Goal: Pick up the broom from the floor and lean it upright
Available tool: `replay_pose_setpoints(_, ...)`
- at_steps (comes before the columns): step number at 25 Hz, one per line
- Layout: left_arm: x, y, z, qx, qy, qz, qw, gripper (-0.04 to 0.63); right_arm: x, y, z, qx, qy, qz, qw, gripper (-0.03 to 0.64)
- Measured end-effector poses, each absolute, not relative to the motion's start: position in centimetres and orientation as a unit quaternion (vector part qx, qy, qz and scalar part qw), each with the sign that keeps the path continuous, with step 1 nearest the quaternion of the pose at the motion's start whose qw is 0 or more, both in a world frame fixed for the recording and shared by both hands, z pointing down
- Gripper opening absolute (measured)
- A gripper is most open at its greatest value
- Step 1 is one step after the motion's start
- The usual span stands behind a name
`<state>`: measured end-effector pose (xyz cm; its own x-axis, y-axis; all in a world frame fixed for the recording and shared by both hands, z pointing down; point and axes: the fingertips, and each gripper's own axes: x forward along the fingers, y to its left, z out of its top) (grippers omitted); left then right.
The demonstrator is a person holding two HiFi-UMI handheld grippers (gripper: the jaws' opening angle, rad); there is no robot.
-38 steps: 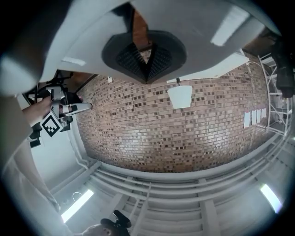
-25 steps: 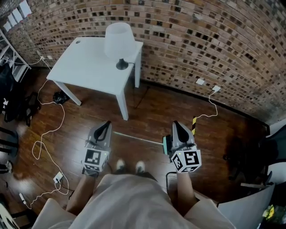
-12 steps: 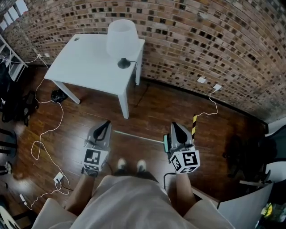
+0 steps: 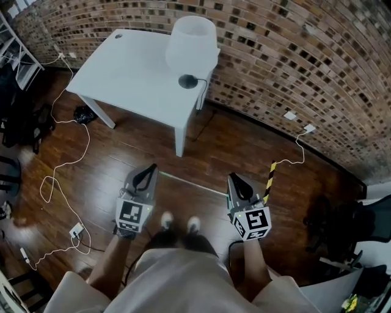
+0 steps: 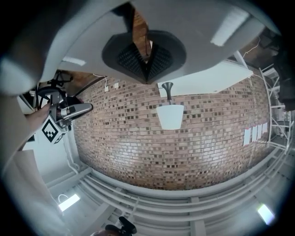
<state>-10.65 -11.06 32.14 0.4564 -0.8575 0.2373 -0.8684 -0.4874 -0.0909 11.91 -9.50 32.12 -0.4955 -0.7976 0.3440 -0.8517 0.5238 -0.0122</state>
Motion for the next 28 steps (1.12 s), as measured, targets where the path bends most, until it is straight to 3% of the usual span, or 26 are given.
replay_pose_setpoints(11, -18.6, -13.1, 42.2, 0.823, -0.54, 0.159, 0.077, 0.0, 5.6, -11.7, 43.1, 0.417, -0.869, 0.172, 0.203, 0.049)
replay_pose_setpoints(22, -25.8, -13.7, 59.1, 0.755, -0.617, 0.147, 0.166, 0.0, -2.0, -15.1, 61.4, 0.359, -0.88, 0.212, 0.228, 0.051)
replay_pose_setpoints(28, -29.1, -13.3, 67.3, 0.742, -0.627, 0.162, 0.171, 0.0, -4.4, -16.8, 71.8, 0.317, -0.889, 0.208, 0.257, 0.054)
